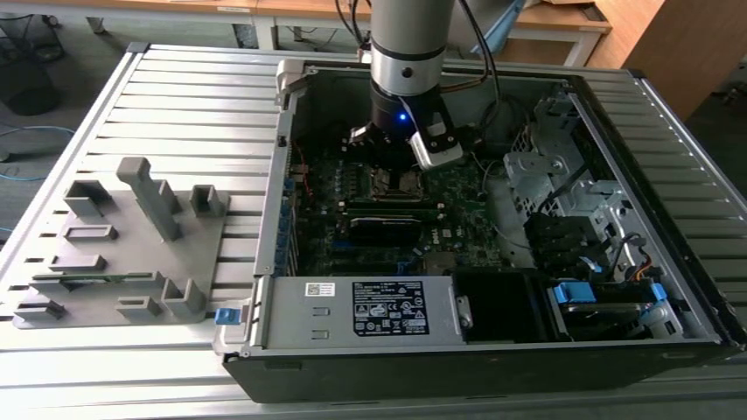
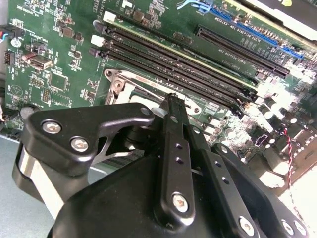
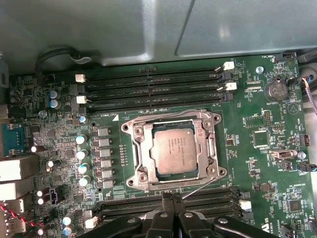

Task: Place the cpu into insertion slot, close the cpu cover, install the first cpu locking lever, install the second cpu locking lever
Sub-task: 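Install the second cpu locking lever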

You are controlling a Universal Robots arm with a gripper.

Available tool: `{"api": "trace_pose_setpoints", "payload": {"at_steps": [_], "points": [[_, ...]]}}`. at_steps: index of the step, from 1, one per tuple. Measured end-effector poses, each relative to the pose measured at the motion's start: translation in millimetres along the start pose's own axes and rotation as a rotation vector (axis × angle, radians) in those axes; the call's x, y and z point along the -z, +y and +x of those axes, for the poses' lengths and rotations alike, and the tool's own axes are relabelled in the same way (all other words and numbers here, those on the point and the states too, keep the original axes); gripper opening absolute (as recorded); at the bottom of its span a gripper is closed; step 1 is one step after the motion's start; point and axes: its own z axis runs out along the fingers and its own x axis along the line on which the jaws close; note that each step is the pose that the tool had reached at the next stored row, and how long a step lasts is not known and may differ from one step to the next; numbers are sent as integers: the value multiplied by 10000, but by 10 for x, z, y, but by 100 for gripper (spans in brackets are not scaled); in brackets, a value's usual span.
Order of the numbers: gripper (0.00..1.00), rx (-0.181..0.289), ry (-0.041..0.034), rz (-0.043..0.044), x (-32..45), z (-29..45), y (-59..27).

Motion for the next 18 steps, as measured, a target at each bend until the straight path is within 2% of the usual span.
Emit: {"api": "trace_pose_setpoints", "payload": {"at_steps": [18], "points": [[11,0,0,6,-29,13,-2]]}}
